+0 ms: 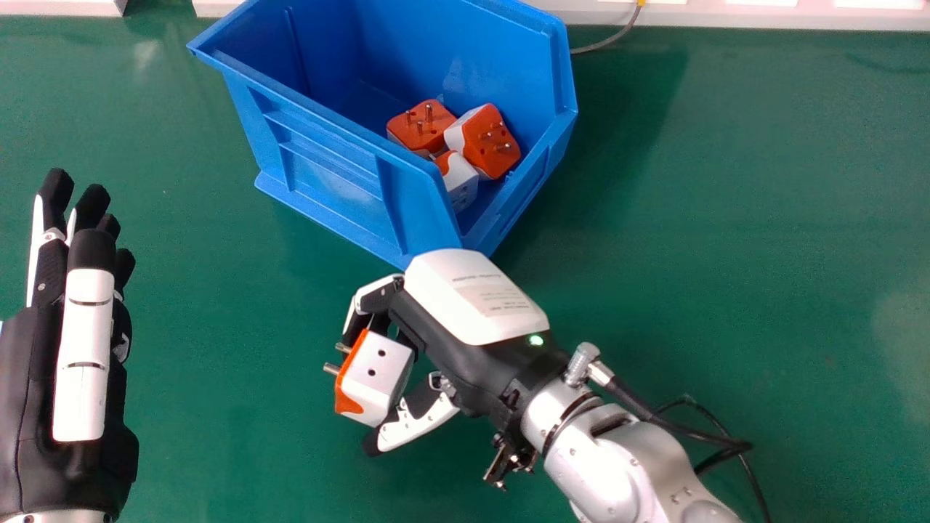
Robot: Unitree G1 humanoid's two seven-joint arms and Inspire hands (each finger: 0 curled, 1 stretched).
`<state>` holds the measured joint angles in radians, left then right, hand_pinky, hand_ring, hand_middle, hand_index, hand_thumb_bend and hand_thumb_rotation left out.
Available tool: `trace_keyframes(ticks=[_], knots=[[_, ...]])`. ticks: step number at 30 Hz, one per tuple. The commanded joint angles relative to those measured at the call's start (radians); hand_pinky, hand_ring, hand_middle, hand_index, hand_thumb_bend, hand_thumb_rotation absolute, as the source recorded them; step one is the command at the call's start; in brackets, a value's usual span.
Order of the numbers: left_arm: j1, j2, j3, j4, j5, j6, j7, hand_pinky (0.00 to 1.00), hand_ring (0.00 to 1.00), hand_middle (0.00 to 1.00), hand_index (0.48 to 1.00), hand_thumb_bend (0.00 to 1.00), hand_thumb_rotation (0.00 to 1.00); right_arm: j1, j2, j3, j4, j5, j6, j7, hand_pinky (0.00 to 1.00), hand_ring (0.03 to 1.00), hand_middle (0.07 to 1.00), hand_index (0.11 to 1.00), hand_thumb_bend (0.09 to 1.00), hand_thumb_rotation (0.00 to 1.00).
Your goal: Pick all objects and put in blue box
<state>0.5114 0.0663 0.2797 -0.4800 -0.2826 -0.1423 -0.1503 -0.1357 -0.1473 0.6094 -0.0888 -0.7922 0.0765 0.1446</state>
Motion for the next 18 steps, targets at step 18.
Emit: trace_keyframes(ticks=[18], knots=[[-0.025, -0.005, 0.002, -0.003, 0.008, -0.005, 0.015, 1.0, 1.0, 0.98, 0.999, 0.63, 0.93, 0.227, -0.105, -0.11, -0.373, -0.077, 0.007, 0.0, 0.3, 0.406, 0.502, 0.491, 0.502, 0.0]])
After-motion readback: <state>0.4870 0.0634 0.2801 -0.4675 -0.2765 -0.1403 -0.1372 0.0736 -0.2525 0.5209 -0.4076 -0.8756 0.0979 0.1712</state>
